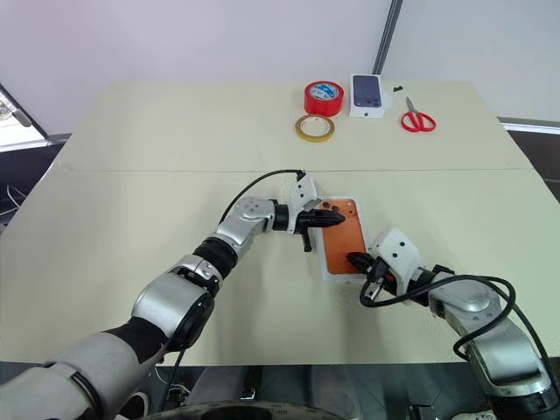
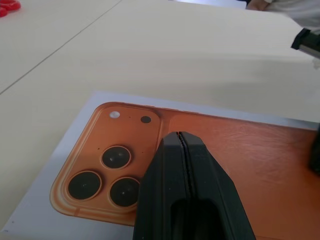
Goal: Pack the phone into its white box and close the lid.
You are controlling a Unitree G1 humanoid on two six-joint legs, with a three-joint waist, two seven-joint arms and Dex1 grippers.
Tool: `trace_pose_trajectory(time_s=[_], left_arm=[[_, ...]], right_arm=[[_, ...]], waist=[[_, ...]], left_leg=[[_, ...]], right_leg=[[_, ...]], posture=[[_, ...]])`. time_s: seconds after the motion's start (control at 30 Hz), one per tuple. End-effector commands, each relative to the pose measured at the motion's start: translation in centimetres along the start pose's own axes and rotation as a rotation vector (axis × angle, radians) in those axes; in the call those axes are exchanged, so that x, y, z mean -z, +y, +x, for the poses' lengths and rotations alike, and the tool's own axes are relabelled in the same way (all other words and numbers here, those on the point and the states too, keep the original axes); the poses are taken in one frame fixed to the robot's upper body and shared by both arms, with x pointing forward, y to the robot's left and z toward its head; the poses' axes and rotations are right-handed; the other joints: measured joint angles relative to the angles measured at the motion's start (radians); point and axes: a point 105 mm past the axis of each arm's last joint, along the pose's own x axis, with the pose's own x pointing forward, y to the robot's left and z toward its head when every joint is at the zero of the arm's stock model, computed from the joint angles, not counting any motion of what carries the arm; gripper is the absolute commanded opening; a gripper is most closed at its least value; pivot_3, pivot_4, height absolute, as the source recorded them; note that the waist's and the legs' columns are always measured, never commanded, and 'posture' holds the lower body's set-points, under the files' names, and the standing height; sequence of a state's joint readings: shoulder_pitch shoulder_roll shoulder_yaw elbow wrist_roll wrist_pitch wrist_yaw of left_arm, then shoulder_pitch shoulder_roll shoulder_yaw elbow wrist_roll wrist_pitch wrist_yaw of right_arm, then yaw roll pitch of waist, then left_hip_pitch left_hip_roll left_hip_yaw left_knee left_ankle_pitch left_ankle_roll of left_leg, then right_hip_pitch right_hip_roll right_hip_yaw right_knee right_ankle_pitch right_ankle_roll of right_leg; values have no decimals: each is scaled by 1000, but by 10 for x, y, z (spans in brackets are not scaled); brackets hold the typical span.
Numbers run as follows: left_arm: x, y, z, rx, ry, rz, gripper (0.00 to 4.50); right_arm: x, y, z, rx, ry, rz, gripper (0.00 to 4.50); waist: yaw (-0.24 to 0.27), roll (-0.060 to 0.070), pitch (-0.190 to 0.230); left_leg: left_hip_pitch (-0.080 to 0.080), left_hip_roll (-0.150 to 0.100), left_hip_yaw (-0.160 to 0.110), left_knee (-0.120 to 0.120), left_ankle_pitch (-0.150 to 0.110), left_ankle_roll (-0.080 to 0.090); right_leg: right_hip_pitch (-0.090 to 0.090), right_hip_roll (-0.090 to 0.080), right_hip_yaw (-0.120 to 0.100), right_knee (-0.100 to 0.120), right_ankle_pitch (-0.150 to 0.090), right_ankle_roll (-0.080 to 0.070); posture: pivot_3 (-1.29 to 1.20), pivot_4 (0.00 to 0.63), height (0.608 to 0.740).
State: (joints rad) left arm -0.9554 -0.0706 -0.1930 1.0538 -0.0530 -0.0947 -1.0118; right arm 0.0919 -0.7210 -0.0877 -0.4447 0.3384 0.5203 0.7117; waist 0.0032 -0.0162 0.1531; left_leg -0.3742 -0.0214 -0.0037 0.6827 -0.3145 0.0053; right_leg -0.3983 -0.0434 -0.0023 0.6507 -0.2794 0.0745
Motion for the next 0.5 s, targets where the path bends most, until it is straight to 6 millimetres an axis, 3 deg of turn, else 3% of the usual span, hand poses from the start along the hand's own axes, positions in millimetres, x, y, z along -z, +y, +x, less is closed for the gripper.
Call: trace_pose_trajectory(time_s=[0.03, 0.1, 0.2, 0.27, 0.33, 0.37, 0.43, 0.5], left_arm=[[-20, 18, -26, -43, -66, -18, 253], [-36, 24, -49, -68, -116, 40, 843], [-47, 28, -90, -141, -130, 92, 2280], [-44, 25, -121, -180, -110, 101, 3424], [-35, 19, -148, -203, -71, 105, 4260], [-28, 16, -163, -214, -36, 112, 4500], [-12, 13, -201, -266, 53, 92, 4500], [-9, 12, -228, -319, 91, 88, 4500]], right_arm=[[-31, -21, -7, 93, -115, -30, 17], [-48, -30, -12, 87, -210, 79, 0], [-58, -41, -24, 75, -257, 95, 828], [-53, -44, -29, 67, -229, 71, 1935], [-50, -45, -33, 61, -205, 39, 2753], [-48, -44, -36, 48, -190, 21, 3255], [-42, -47, -41, 42, -150, -12, 4280], [-35, -51, -46, 39, -111, -34, 4407]], waist=[[-3, 1, 0], [-10, 1, 1], [-12, 2, 1], [-9, 2, 1], [-11, 3, 1], [-11, 3, 1], [-12, 4, 1], [-13, 4, 1]], left_leg=[[-1, 0, 0, 0, 0, 0], [-4, 0, 0, 0, 0, 0], [-8, 0, -1, 0, 1, -2], [-9, 0, -1, 0, 1, -2], [-10, 0, -1, 0, 1, -2], [-10, 0, -1, 0, 1, -2], [-11, 0, -1, 0, 1, -3], [-10, 0, -1, 0, 1, -2]], right_leg=[[-2, 0, 0, 0, 0, 0], [-5, 0, 0, 2, 0, 0], [-9, -1, 1, 4, 0, 0], [-10, -1, 1, 3, 0, 0], [-11, -2, 1, 3, 0, 0], [-11, -3, 1, 3, 0, 0], [-11, -3, 1, 2, 0, 0], [-11, -3, 1, 2, 0, -1]], posture=[[0, 150, 740], [0, 150, 740], [0, 150, 740], [0, 150, 740], [0, 150, 740], [0, 150, 740], [0, 150, 740], [0, 150, 740]])
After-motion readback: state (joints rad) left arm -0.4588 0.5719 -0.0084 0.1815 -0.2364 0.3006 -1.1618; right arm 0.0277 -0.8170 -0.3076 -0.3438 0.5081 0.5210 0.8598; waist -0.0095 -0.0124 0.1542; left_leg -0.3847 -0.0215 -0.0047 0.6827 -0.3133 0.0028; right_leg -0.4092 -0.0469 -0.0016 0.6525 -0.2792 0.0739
